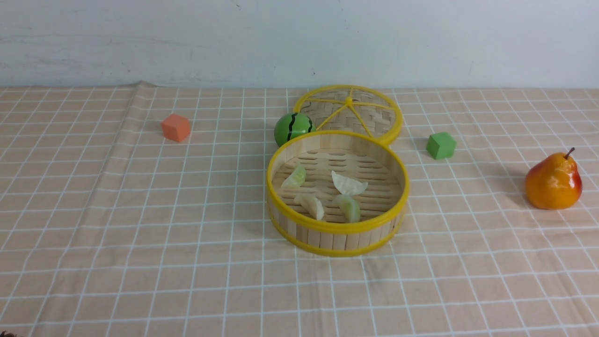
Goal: Put the dumplings into the steamer on the table with the brown tablecloth.
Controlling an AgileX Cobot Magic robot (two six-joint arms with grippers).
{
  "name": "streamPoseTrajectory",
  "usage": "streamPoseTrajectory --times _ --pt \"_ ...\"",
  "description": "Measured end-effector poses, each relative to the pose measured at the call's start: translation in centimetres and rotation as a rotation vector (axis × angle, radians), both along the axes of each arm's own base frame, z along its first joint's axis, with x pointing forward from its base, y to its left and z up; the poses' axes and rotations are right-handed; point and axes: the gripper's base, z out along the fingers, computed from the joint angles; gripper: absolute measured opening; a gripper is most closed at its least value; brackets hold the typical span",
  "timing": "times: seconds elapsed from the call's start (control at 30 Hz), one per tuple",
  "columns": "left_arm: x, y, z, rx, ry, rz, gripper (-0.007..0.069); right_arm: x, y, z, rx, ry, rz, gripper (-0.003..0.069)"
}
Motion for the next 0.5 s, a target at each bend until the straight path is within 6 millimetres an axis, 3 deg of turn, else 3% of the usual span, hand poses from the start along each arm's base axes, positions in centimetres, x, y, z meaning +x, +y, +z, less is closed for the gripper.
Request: streamPoseTrajectory --times 0.5 --pt "0.00 0.00 -0.02 0.000 0.002 0.001 0.0070 0.00 0.00 0.00 0.002 0.000 0.000 -0.0008"
